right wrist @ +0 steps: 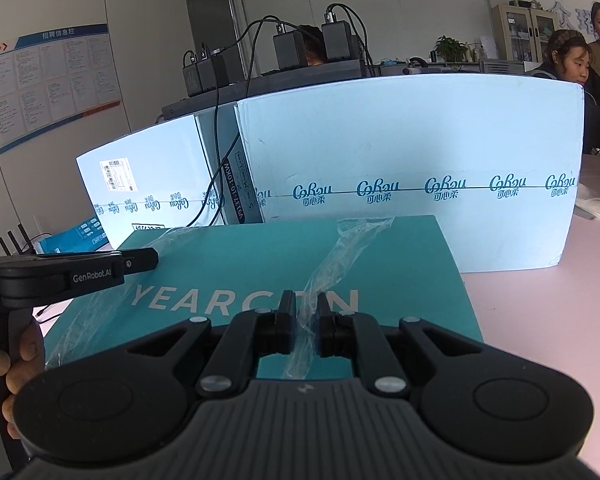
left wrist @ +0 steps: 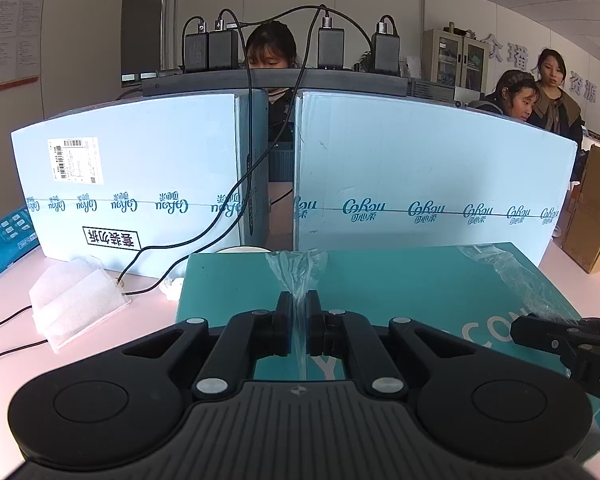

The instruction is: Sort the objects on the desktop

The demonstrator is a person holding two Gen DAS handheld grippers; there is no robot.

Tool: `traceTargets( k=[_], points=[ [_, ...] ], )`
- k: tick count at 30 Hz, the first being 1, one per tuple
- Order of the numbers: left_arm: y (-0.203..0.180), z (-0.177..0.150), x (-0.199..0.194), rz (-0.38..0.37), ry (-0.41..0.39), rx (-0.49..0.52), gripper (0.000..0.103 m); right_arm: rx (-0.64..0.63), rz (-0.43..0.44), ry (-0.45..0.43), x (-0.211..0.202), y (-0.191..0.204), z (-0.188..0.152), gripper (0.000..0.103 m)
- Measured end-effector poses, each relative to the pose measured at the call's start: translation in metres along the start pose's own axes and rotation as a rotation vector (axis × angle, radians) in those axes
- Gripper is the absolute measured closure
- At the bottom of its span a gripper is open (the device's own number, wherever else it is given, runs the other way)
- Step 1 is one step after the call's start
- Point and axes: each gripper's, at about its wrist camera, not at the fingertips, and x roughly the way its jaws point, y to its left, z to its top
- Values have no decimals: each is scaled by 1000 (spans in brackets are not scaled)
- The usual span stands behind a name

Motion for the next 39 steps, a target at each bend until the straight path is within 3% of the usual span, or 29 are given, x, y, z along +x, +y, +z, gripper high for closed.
traceTargets(
  k=[39],
  points=[
    [-4, -5, -7, -59, 24, 12, 98, 46, 42, 53, -14, -7, -4, 91]
  ],
)
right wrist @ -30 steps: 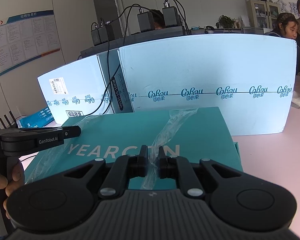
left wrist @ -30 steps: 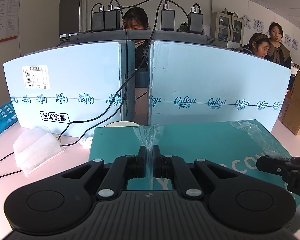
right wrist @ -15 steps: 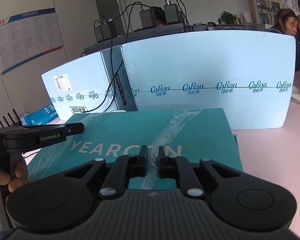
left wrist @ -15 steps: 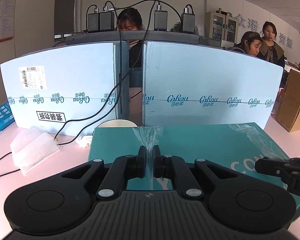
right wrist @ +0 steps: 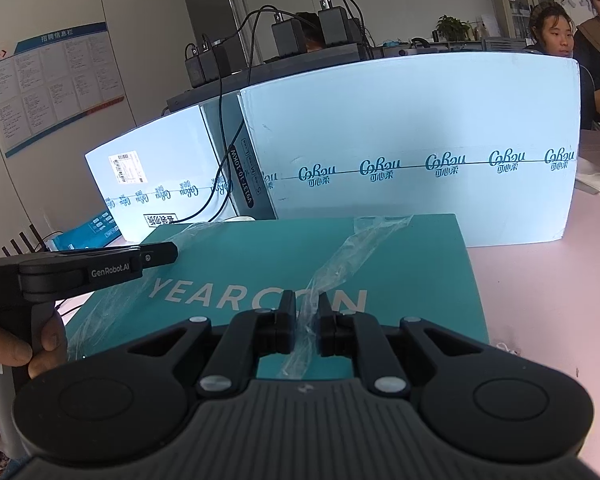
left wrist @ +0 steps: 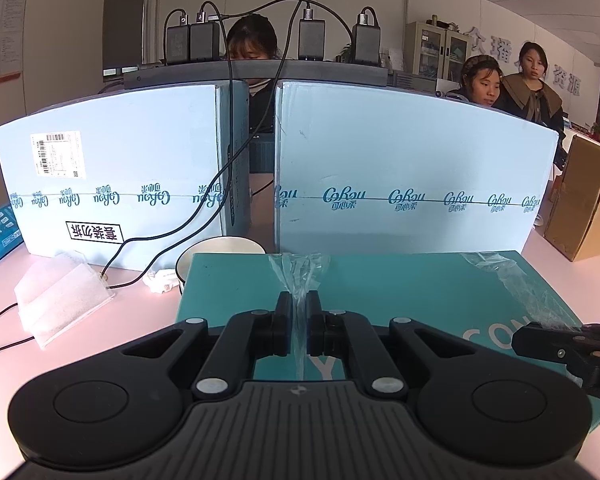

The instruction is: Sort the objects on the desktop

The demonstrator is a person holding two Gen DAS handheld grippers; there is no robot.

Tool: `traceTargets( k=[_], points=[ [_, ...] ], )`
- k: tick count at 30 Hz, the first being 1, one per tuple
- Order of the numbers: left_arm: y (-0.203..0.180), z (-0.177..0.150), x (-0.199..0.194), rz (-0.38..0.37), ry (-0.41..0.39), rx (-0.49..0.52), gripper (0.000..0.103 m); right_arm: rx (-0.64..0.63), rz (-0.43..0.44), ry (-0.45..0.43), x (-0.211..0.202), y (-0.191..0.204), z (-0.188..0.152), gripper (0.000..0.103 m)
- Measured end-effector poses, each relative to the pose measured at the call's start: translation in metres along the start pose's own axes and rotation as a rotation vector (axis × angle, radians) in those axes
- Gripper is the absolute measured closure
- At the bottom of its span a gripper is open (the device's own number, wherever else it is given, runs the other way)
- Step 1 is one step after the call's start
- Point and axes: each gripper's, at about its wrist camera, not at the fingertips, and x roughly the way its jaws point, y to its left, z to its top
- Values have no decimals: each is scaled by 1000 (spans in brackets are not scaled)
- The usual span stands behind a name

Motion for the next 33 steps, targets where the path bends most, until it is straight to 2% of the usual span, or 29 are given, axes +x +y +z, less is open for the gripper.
traceTargets(
  k=[13, 26, 33],
  points=[
    [2, -1, 6, -4, 18, -17, 98, 4, 12, 2, 4, 2, -1, 91],
    [-3, 6, -3, -5, -20, 11, 99, 17, 1, 0, 5, -4, 1, 91],
    [20, 2, -7, 5, -26, -22, 95, 17, -2, 4, 4, -4, 0, 91]
  ],
)
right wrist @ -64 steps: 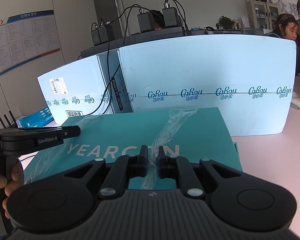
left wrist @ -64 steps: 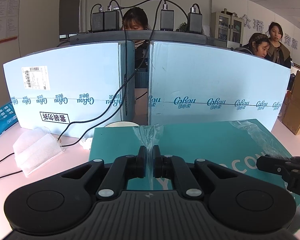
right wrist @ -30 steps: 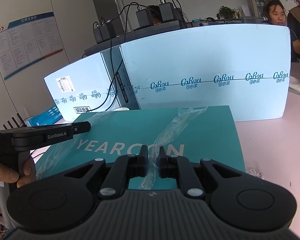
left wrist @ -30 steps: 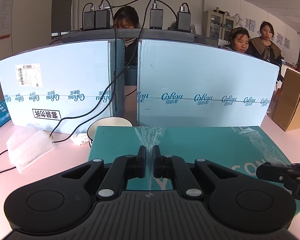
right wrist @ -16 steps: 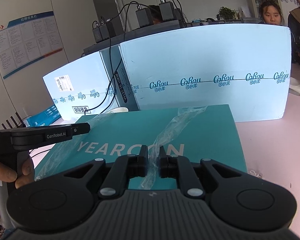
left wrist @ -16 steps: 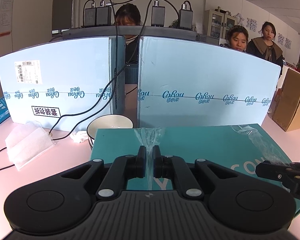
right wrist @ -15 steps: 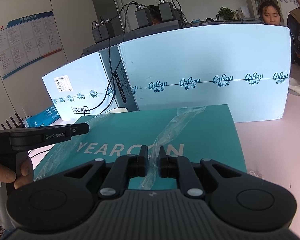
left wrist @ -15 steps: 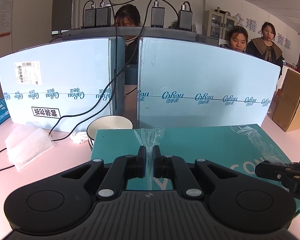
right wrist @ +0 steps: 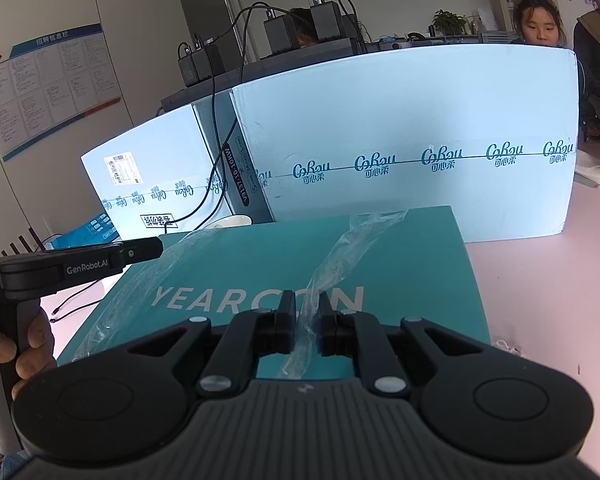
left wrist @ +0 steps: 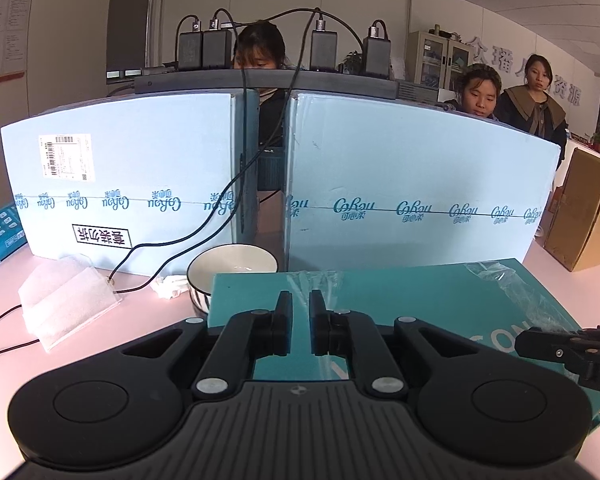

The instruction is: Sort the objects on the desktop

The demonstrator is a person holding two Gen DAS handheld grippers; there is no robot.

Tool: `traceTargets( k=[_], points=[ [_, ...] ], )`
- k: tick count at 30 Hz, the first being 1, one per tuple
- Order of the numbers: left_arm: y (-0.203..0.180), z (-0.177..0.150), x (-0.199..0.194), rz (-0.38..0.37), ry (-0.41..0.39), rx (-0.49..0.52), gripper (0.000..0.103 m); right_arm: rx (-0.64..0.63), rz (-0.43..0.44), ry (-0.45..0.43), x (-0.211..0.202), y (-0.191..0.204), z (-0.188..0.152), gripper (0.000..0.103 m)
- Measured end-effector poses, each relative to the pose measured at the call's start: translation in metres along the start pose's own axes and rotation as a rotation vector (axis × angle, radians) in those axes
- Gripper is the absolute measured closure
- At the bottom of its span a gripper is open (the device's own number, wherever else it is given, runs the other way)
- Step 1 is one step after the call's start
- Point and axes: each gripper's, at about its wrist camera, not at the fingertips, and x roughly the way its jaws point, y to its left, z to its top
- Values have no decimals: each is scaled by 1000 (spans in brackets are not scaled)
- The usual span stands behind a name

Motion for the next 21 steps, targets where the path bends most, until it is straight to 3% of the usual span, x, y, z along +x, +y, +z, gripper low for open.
traceTargets(
  k=[7, 15, 21],
  points=[
    [27, -4, -1, 0, 2, -21, 95, 4, 4, -5, -1, 1, -2, 91],
    [39, -6, -7, 6, -23, -20, 78, -13, -9, -10, -2, 7, -3, 91],
    [61, -23, -24, 18, -48, -63, 77, 18, -10, -18, -1, -1, -2, 91]
  ],
)
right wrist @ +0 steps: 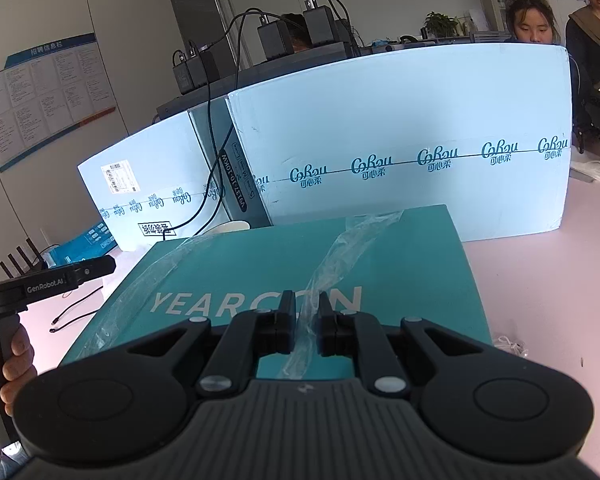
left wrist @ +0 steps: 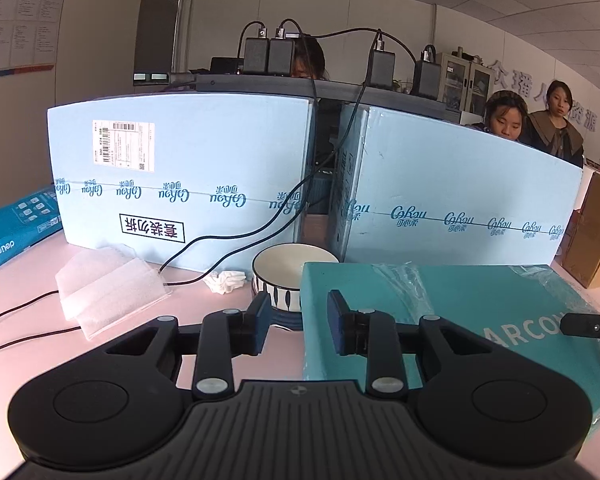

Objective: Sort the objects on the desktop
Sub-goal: 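Open the left gripper off the wrap while the right gripper keeps holding it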

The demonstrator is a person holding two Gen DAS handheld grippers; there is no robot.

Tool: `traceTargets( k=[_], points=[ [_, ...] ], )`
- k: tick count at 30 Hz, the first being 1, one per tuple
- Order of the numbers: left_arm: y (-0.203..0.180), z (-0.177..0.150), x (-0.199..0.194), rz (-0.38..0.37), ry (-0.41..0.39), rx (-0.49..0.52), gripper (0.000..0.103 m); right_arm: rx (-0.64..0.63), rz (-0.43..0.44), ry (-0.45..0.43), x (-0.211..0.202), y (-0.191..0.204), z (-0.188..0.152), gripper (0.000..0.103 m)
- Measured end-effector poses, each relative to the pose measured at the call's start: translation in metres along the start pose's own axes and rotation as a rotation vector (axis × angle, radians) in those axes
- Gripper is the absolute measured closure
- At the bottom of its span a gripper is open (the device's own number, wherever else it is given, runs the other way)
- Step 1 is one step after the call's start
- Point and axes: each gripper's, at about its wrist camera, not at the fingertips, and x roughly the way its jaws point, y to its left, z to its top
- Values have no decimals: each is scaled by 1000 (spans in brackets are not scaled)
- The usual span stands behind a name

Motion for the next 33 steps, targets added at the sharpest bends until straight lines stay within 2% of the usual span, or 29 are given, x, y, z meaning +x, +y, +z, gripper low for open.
traceTargets(
  k=[7, 14, 19, 25, 33],
  points=[
    [-2, -16, -32, -20, 3, 48, 77, 6, -1, 0, 2, 2, 0, 91],
    [-13, -26, -77, -70, 15, 23, 77, 25, -8, 4, 3, 3, 1, 91],
    [-26, -40, -102, -57, 34, 61, 72, 63, -5, 7, 5, -1, 3, 91],
    [-36, -53, -99, -49, 68, 91, 72, 82, -15, 4, 5, -1, 3, 91],
    [-32, -60, -75, -26, 110, 66, 72, 84, -16, 5, 4, -1, 3, 91]
  ],
)
